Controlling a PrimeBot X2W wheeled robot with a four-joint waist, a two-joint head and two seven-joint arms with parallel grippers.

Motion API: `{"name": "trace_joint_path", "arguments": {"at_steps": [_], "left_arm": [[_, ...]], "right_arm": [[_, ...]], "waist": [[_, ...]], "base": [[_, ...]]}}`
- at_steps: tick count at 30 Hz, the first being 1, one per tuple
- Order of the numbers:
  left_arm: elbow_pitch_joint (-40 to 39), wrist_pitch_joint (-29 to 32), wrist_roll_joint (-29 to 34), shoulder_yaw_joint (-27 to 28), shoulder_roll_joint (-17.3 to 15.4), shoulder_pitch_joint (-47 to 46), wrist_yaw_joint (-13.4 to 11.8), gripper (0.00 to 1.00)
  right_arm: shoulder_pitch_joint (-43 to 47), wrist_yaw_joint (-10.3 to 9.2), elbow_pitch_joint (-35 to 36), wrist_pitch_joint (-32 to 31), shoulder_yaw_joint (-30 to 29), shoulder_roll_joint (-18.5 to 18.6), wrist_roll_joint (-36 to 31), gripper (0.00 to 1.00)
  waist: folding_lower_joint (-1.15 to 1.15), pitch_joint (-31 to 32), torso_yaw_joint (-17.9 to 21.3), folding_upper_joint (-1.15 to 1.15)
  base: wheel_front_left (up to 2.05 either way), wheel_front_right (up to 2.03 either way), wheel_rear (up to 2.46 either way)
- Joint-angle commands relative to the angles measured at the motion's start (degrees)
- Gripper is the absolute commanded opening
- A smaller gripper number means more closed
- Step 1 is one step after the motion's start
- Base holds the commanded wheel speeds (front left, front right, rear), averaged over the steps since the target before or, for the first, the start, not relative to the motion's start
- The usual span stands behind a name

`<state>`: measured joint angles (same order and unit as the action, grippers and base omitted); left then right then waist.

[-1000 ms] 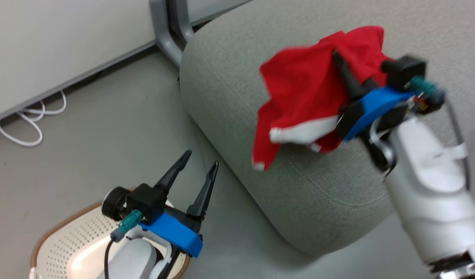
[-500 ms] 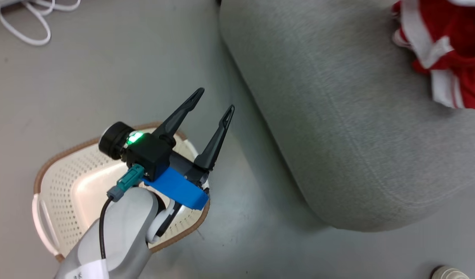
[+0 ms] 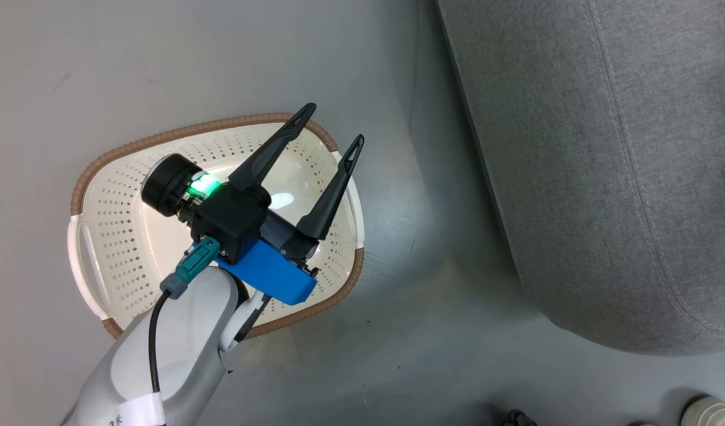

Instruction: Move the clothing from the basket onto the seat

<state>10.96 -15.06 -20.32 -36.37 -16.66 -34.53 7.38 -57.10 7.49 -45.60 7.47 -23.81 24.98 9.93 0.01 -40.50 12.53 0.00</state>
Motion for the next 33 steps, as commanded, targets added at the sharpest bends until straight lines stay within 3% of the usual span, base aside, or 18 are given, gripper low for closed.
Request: {"name": "trace_joint_path", "arguments": {"at_steps": [1, 7, 8, 9, 10, 23, 33], "left_arm": [[-0.2, -0.2, 0.2, 0.2, -0.3, -1.0, 0.2, 1.0], [0.6, -0.2, 0.0, 0.2, 0.3, -0.4, 0.2, 1.0], [0.7, -0.2, -0.1, 0.3, 0.6, -0.3, 0.2, 1.0], [0.8, -0.2, -0.1, 0.3, 0.7, 0.0, 0.2, 1.0], [1.0, -0.2, -0.2, 0.3, 0.9, 0.2, 0.2, 1.0], [3.8, -0.2, -2.3, 1.9, 3.5, 4.6, 0.2, 1.0], [5.4, -0.2, -3.3, 6.5, 5.7, 11.9, 0.2, 1.0]], "right_arm": [[1.0, 0.01, -1.0, 1.1, -0.5, -0.6, -0.8, 0.0], [0.1, 0.01, -3.3, 2.4, -0.9, -1.0, -2.6, 0.0], [-0.1, 0.01, -3.4, 2.6, -0.7, -0.9, -2.9, 0.32], [-0.2, 0.01, -3.7, 2.7, -0.6, -0.9, -3.1, 0.52], [-0.3, 0.01, -4.0, 2.7, -0.5, -0.9, -3.4, 1.0], [6.5, 0.01, -2.5, 3.2, 4.0, -0.1, -1.7, 1.0], [20.6, 0.01, 9.2, 0.7, 7.9, -3.0, -0.1, 1.0]], "waist": [[-0.01, -0.3, -0.3, 0.0], [-0.01, 0.8, -0.5, 0.0], [-0.01, 1.1, -0.5, 0.0], [-0.01, 1.4, -0.5, 0.0], [-0.01, 1.8, -0.6, 0.0], [-0.01, 11.0, -1.9, 0.0], [-0.01, 21.8, -3.8, 0.0]], "base": [[0.0, 0.0, 0.0], [0.0, 0.0, 0.0], [0.0, 0.0, 0.0], [0.0, 0.0, 0.0], [0.0, 0.0, 0.0], [0.0, 0.0, 0.0], [0.0, 0.0, 0.0]]}}
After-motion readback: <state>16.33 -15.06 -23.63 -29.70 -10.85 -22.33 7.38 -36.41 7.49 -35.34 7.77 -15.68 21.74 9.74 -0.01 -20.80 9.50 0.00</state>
